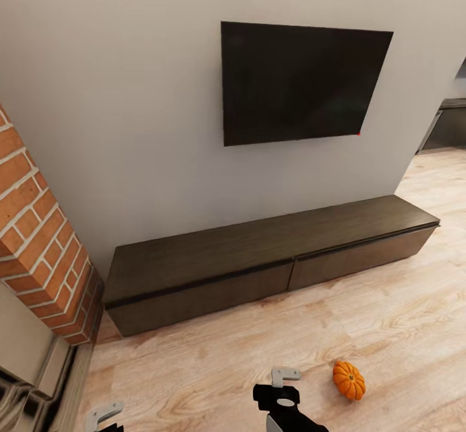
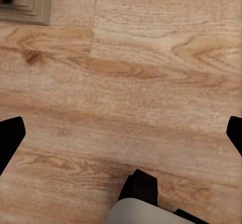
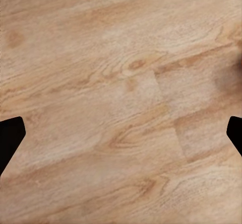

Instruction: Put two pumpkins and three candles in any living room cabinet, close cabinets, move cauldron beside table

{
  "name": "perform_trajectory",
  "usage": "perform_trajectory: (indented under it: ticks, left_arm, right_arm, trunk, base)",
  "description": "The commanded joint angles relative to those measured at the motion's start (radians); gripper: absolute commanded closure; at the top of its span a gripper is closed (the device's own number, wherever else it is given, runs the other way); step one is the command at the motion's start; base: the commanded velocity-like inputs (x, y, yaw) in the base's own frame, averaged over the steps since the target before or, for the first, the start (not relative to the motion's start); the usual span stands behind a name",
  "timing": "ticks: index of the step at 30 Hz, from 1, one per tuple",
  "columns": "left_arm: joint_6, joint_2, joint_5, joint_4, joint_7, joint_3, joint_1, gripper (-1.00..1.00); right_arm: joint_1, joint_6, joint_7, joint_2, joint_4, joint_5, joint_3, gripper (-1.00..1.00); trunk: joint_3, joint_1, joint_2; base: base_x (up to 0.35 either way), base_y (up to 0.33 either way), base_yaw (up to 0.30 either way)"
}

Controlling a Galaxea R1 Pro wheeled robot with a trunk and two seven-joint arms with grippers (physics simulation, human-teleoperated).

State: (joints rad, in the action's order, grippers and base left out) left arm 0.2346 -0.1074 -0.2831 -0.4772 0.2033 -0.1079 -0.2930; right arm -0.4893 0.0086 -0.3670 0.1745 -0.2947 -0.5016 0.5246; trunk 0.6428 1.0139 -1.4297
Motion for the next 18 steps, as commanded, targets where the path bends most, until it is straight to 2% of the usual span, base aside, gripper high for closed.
perform_trajectory:
  ticks: [1, 3, 6, 7, 9, 10, 11, 12, 13, 16, 18]
  left_arm:
    - [0.002, -0.001, -0.001, 0.000, -0.001, -0.001, 0.000, -1.00]
    - [0.012, -0.003, -0.003, -0.003, -0.016, -0.004, 0.000, -1.00]
    - [0.104, -0.020, -0.016, -0.018, -0.122, -0.025, 0.000, -1.00]
    - [0.193, -0.037, -0.026, -0.047, -0.197, -0.040, 0.000, -1.00]
    - [0.432, -0.084, -0.049, -0.151, -0.376, -0.085, 0.000, -1.00]
    - [0.491, -0.094, -0.053, -0.182, -0.421, -0.097, 0.000, -1.00]
    - [0.599, -0.113, -0.059, -0.245, -0.506, -0.121, 0.000, -1.00]
    - [0.677, -0.129, -0.063, -0.311, -0.579, -0.144, 0.000, -1.00]
    - [0.726, -0.143, -0.066, -0.376, -0.640, -0.165, 0.000, -1.00]
    - [0.786, -0.165, -0.071, -0.489, -0.733, -0.197, 0.000, -1.00]
    - [0.801, -0.172, -0.074, -0.518, -0.758, -0.206, 0.000, -1.00]
  right_arm:
    - [0.000, 0.000, 0.000, 0.000, -0.001, 0.000, 0.000, -1.00]
    - [0.000, -0.001, 0.002, 0.000, -0.002, 0.000, -0.001, -1.00]
    - [0.000, -0.001, 0.014, 0.000, -0.004, -0.001, -0.003, -1.00]
    - [0.000, -0.001, 0.038, 0.000, -0.005, -0.002, -0.007, -1.00]
    - [0.000, 0.000, 0.129, 0.000, -0.006, -0.013, -0.029, -1.00]
    - [0.000, 0.001, 0.158, 0.000, -0.006, -0.018, -0.038, -1.00]
    - [0.000, 0.003, 0.218, 0.000, -0.006, -0.028, -0.058, -1.00]
    - [0.000, 0.004, 0.278, 0.000, -0.004, -0.038, -0.080, -1.00]
    - [0.000, 0.005, 0.333, -0.002, -0.003, -0.044, -0.100, -1.00]
    - [0.000, 0.007, 0.422, -0.017, -0.002, -0.051, -0.134, -1.00]
    - [0.000, 0.005, 0.445, -0.021, -0.002, -0.053, -0.144, -1.00]
  trunk:
    - [0.000, 0.000, 0.000]
    - [0.000, 0.000, 0.000]
    - [0.000, 0.000, 0.000]
    - [0.000, 0.000, 0.000]
    - [0.000, 0.000, 0.000]
    - [0.000, 0.000, 0.000]
    - [0.000, 0.000, 0.000]
    - [0.000, 0.000, 0.000]
    - [0.000, 0.000, 0.000]
    - [0.000, 0.000, 0.000]
    - [0.000, 0.000, 0.000]
  base:
    - [0.012, -0.011, 0.000]
    - [0.007, -0.006, 0.000]
    - [0.003, -0.002, 0.000]
    - [0.001, -0.001, 0.000]
    - [0.000, 0.000, 0.000]
    - [0.000, 0.000, 0.000]
    - [0.000, 0.000, 0.000]
    - [0.000, 0.000, 0.000]
    - [0.000, 0.000, 0.000]
    - [0.000, 0.000, 0.000]
    - [0.000, 0.000, 0.000]
